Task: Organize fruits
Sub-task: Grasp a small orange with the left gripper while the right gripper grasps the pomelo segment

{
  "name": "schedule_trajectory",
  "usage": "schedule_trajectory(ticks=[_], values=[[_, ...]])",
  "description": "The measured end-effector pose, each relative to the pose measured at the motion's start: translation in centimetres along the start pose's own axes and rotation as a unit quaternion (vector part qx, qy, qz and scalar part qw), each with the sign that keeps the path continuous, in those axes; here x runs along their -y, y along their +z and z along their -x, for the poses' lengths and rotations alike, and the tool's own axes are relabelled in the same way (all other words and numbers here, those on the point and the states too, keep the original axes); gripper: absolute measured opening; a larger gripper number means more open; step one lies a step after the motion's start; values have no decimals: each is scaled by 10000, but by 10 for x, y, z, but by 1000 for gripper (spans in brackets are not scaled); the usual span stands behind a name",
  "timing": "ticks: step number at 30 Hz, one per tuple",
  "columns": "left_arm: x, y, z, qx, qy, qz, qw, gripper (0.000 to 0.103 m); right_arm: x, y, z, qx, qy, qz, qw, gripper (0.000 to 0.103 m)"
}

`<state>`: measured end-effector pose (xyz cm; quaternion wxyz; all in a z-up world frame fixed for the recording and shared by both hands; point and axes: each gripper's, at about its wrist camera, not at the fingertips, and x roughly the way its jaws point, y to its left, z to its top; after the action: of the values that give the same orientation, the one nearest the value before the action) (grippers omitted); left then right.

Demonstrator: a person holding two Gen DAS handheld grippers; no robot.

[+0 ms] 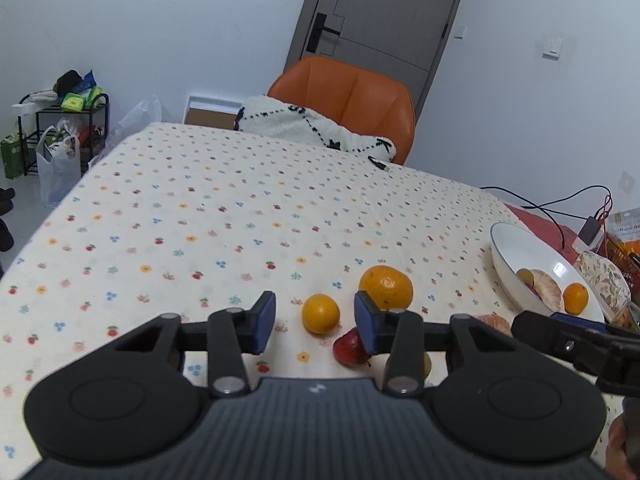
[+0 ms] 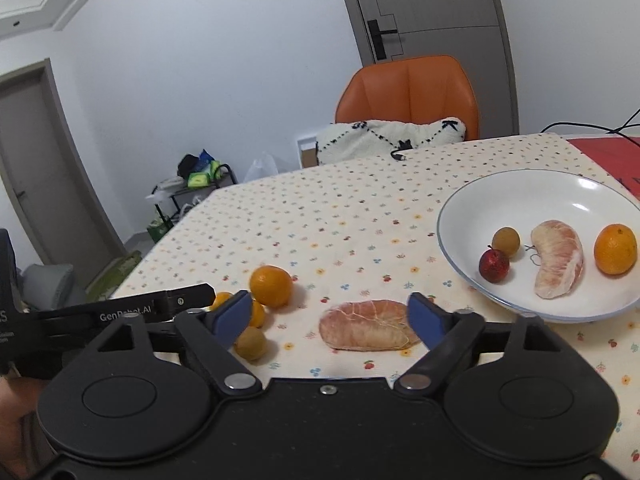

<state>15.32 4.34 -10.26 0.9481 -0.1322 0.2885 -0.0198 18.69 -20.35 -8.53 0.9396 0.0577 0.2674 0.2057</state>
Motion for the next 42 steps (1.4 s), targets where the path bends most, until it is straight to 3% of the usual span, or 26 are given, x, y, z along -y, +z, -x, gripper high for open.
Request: schedule_trajectory(ticks=[9, 15, 32, 34, 38, 42], values=[[1, -2, -16, -123, -46, -55, 9999, 41, 1, -3, -23, -313, -302, 73, 9990, 95], [-6, -3, -18, -120, -54, 67, 9999, 21, -3, -5, -32, -428, -428, 165, 9980, 95], [-16, -2, 1, 29, -254, 246, 9994, 21, -15, -9, -56, -688, -980, 566, 9912, 94], [-16, -3, 2, 17, -276, 266, 9993, 21, -17, -10, -57, -683, -1056, 649, 9899, 92], [-13, -2, 2, 17, -281, 233, 9993, 21, -18, -8, -55, -638, -1043, 764, 9895, 70], [-7, -1, 4, 39, -272, 182, 9995, 21, -19, -8, -52, -602, -950, 905, 9895, 66]])
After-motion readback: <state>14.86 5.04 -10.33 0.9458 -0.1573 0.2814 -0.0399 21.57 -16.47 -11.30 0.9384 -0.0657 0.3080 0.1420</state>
